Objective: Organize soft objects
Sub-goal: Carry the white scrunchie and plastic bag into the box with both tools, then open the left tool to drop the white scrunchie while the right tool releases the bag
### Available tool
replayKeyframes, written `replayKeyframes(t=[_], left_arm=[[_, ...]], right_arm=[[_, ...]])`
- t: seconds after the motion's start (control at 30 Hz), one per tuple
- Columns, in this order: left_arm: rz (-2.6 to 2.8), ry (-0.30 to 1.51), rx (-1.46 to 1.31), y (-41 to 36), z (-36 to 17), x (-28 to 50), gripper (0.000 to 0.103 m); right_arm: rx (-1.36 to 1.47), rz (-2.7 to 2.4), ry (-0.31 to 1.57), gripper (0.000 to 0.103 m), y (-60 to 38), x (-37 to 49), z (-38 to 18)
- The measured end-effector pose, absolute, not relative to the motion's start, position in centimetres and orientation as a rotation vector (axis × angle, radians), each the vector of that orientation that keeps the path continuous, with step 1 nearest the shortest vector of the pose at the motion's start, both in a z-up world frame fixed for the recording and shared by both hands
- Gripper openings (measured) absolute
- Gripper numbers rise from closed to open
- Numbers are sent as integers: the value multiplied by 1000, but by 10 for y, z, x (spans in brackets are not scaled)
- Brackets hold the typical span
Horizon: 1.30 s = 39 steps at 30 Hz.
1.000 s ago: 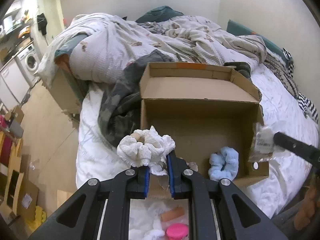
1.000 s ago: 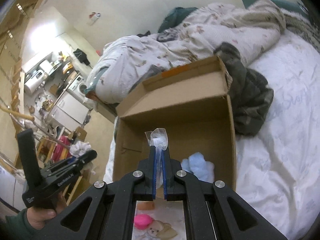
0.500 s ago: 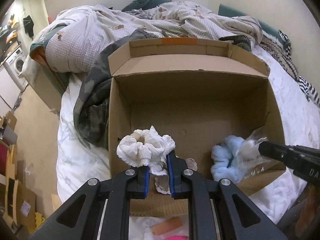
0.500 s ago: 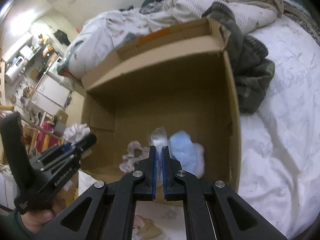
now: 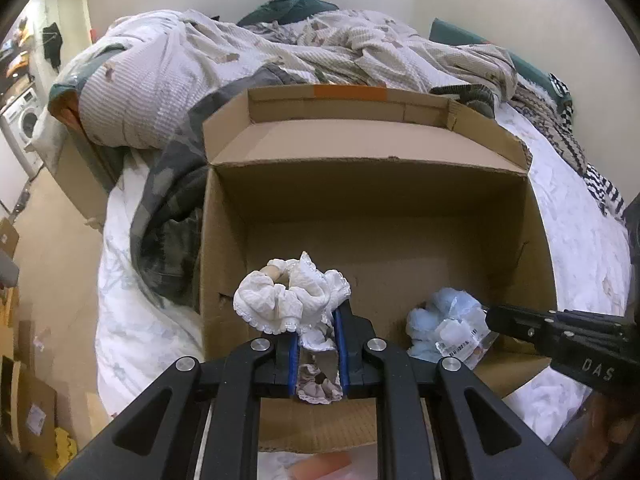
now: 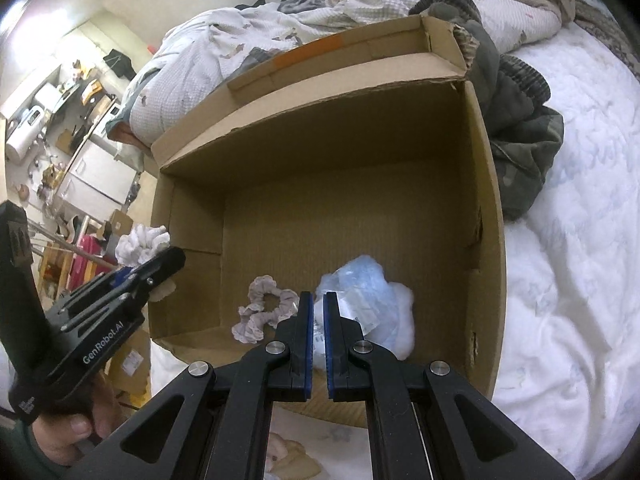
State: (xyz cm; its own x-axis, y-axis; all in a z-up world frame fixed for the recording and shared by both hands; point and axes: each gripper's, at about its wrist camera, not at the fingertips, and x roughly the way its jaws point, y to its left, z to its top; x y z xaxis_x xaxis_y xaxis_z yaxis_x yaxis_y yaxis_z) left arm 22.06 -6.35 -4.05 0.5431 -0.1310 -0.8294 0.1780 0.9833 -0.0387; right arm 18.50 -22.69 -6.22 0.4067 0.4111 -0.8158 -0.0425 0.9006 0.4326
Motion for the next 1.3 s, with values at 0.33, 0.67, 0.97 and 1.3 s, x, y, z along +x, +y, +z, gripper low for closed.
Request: replayKeyframes(t=[0.33,0.67,0.97,1.3], left_arm=[[-221,1088,-17,-61,-59,226,14],[-207,1070,73,-71,-57,219,64],[-177,1074,67,-66,-57,220,64],[-160,1045,50,-57,-43,207,64]], right_arm=[[439,289,1149,7,-237,186,-69],[498,270,1155,31,-243,188,-70],[485,247,1162,77,-242,188,-71],[466,257,1146,77,-237,184,-67]])
